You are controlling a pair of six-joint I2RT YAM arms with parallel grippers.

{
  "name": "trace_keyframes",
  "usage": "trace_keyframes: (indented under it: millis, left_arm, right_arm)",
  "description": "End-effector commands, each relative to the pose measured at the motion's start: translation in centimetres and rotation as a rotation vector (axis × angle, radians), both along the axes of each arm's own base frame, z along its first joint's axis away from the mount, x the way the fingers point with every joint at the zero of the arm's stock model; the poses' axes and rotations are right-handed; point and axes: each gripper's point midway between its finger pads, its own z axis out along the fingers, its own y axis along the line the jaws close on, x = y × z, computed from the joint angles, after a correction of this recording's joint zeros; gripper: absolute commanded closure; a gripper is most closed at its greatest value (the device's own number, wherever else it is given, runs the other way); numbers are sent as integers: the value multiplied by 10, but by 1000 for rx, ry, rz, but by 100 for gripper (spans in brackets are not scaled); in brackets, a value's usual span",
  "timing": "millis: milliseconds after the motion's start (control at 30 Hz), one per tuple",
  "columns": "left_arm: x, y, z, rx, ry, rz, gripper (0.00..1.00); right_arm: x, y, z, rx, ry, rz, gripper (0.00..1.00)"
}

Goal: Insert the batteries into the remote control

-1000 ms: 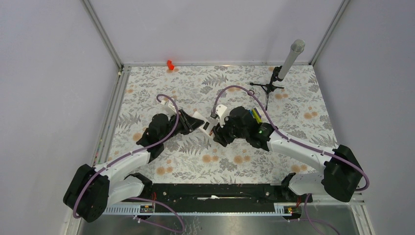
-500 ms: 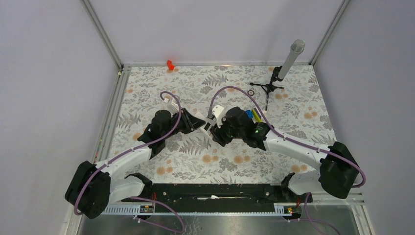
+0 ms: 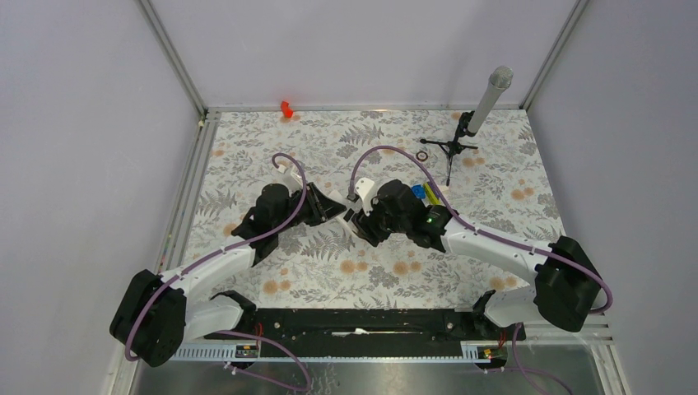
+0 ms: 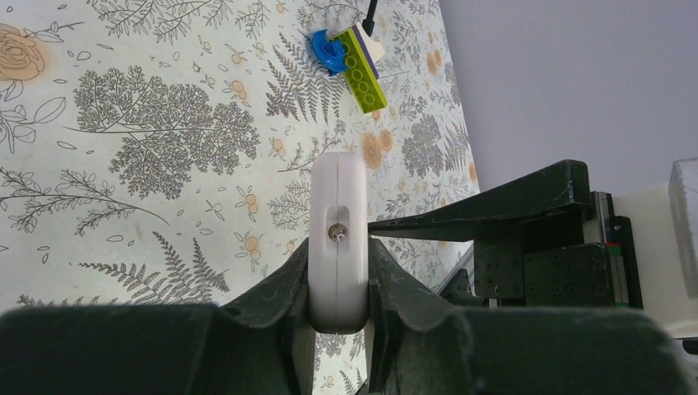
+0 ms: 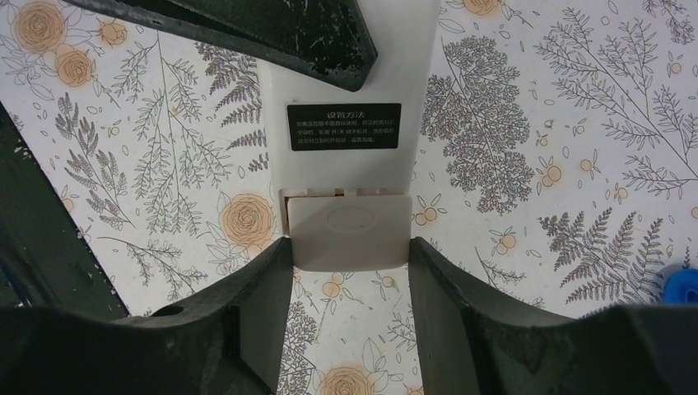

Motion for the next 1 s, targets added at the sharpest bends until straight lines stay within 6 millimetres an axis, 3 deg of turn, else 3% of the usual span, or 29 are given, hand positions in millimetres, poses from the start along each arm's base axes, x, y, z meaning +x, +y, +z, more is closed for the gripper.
trace_keyframes:
  millis: [0, 967]
  left_arm:
    - [4, -12, 40, -68, -96, -49, 100]
    - [2, -19, 41, -77, -73, -87, 100]
  right_arm:
    - [7, 14, 19, 30, -52, 20, 53]
    - [1, 22, 21, 50, -69, 86, 52]
